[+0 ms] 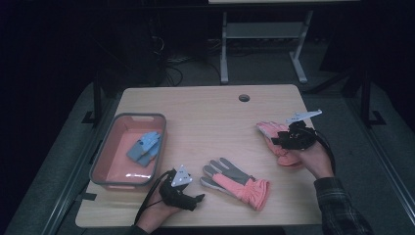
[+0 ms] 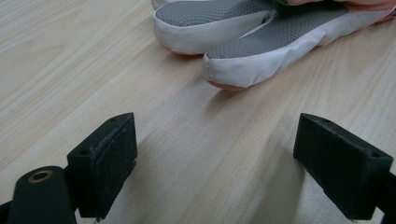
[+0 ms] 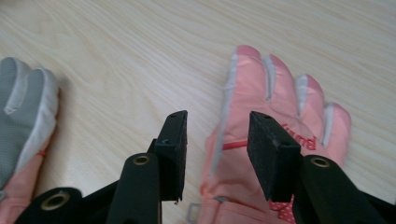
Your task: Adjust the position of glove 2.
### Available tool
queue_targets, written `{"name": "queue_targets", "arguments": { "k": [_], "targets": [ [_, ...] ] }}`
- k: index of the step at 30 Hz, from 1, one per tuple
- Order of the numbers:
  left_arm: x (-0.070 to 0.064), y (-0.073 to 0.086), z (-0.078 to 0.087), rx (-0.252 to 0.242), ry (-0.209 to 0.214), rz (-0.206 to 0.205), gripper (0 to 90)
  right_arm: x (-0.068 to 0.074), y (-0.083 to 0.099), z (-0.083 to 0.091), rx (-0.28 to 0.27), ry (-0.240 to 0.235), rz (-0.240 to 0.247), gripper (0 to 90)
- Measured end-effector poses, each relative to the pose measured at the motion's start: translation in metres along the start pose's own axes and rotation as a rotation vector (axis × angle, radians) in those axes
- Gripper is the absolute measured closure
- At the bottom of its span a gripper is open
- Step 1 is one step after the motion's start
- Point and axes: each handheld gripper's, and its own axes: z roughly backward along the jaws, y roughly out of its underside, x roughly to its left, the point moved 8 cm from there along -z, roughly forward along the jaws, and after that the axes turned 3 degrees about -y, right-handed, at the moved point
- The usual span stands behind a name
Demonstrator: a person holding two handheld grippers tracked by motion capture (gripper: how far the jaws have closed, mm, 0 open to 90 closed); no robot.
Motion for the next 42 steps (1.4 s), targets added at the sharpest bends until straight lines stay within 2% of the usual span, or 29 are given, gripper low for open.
{"name": "queue_targets", "arguments": {
  "k": [3,12,13,18,24,31,33,36,40,42],
  "targets": [
    [0.0,0.0,0.0,-0.001,0.0,-0.001,12.8,-0.012,0.003,-0.003,0.011,0.014,-0.023,55.4],
    [0.0,0.0,0.0,-0.001,0.0,-0.002,12.8,-0.031,0.013,-0.009,0.049,0.047,-0.058,49.2],
    [0.0,0.0,0.0,-0.001,0.0,-0.002,12.8,-0.032,0.015,-0.009,0.048,0.041,-0.078,48.0],
    [0.0,0.0,0.0,-0.001,0.0,-0.002,12.9,-0.036,0.022,-0.016,0.078,0.037,-0.092,42.6],
    [0.0,0.0,0.0,0.0,0.001,-0.002,12.8,-0.036,0.031,-0.027,0.119,0.043,-0.108,42.5],
    [0.0,0.0,0.0,0.0,0.001,-0.002,12.8,-0.034,0.032,-0.031,0.148,0.062,-0.103,45.5],
    [0.0,0.0,0.0,0.0,0.001,-0.002,12.8,-0.033,0.032,-0.031,0.143,0.045,-0.104,52.5],
    [0.0,0.0,0.0,0.0,0.0,-0.002,12.8,-0.032,0.033,-0.031,0.145,0.037,-0.102,57.9],
    [0.0,0.0,0.0,-0.001,0.0,-0.002,12.9,-0.031,0.033,-0.029,0.139,0.037,-0.08,68.8],
    [0.0,0.0,0.0,-0.001,0.0,-0.003,12.9,-0.031,0.033,-0.029,0.136,0.037,-0.074,70.6]
  ]
}}
